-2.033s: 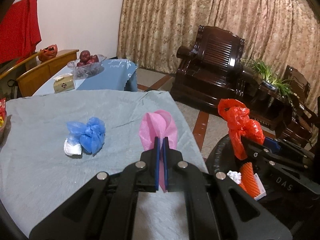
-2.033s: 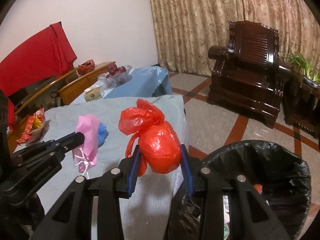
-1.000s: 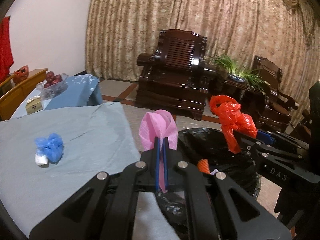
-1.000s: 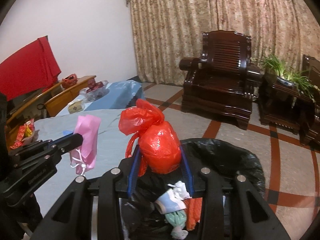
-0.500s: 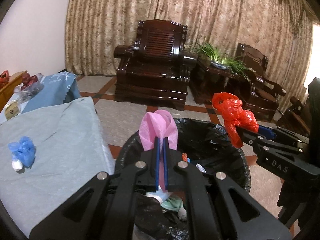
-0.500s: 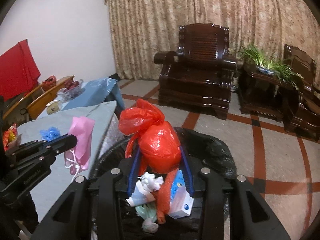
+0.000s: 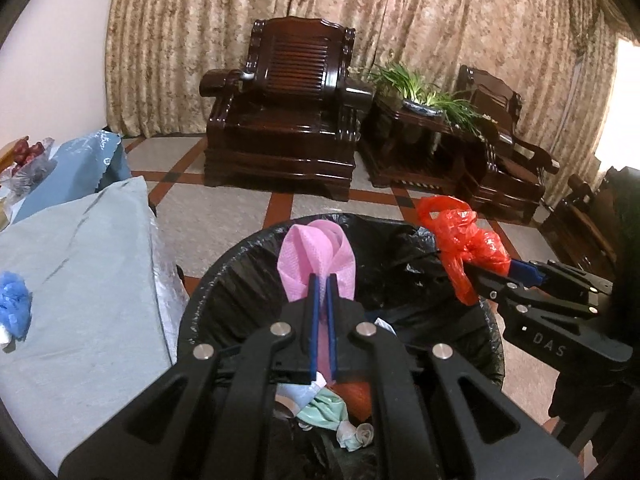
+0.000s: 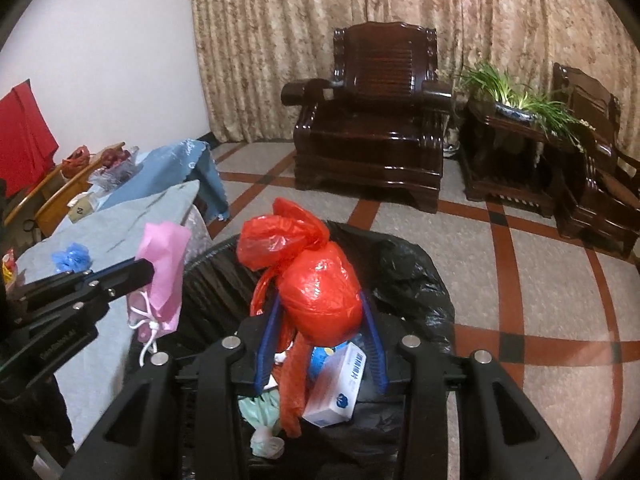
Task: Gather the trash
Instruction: 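Carry the pink and red bags over the trash bin with both tools, then open both grippers to drop the pink and red bags into the bin, then move both tools back over the table toward the blue-and-white bag bundle, then grasp the white bag with the left gripper and pull it off the blue bag, then grasp the blue plastic bag with the right gripper while the left gripper holds the white bag, then carry the white and blue bags over the trash bin with both tools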
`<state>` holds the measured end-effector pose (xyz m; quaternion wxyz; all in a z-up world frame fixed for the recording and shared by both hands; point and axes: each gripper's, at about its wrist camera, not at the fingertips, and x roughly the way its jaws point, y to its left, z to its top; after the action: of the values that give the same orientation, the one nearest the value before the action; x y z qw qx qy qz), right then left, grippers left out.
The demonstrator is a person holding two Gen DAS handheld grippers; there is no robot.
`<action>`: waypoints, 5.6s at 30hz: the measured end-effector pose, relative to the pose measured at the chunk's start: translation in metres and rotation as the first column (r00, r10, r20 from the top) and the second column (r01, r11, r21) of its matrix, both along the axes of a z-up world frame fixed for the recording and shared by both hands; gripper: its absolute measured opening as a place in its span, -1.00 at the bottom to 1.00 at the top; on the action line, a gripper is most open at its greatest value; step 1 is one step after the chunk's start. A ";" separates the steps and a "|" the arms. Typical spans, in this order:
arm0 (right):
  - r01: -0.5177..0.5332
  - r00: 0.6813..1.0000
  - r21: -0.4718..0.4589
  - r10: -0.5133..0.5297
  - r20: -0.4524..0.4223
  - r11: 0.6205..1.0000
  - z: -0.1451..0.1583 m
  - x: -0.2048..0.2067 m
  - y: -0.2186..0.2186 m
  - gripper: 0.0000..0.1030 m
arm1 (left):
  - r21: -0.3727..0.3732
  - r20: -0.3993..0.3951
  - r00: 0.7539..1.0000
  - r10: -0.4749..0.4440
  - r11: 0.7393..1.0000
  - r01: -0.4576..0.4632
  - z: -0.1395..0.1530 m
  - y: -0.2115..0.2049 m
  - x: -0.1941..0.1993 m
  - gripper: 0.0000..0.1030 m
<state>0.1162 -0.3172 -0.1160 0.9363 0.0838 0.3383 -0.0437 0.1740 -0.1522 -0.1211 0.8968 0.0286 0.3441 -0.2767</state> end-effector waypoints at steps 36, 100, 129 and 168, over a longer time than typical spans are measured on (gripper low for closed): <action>-0.143 0.986 -0.005 0.143 0.080 0.990 0.017 0.016 0.069 0.88 | -0.011 0.079 0.936 0.342 0.939 -0.343 0.034 0.154 -0.013 0.79; -0.471 0.882 -0.053 0.471 -0.008 0.881 -0.065 0.206 0.363 0.88 | 0.087 -0.160 0.796 0.584 0.811 -0.578 -0.091 0.407 0.108 -0.08; -0.607 0.794 -0.012 0.607 -0.033 0.794 -0.073 0.217 0.458 0.61 | 0.087 -0.088 0.690 0.718 0.696 -0.713 -0.077 0.481 0.072 -0.22; -0.600 0.796 -0.014 0.599 0.093 0.800 0.010 0.148 0.360 -0.15 | 0.011 0.009 0.772 0.636 0.772 -0.636 0.009 0.381 0.037 -0.22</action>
<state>0.2642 0.0428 -0.1060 0.9159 -0.0181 0.3039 0.2614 0.2112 0.2290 -0.1125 0.9382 -0.0826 0.3331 0.0449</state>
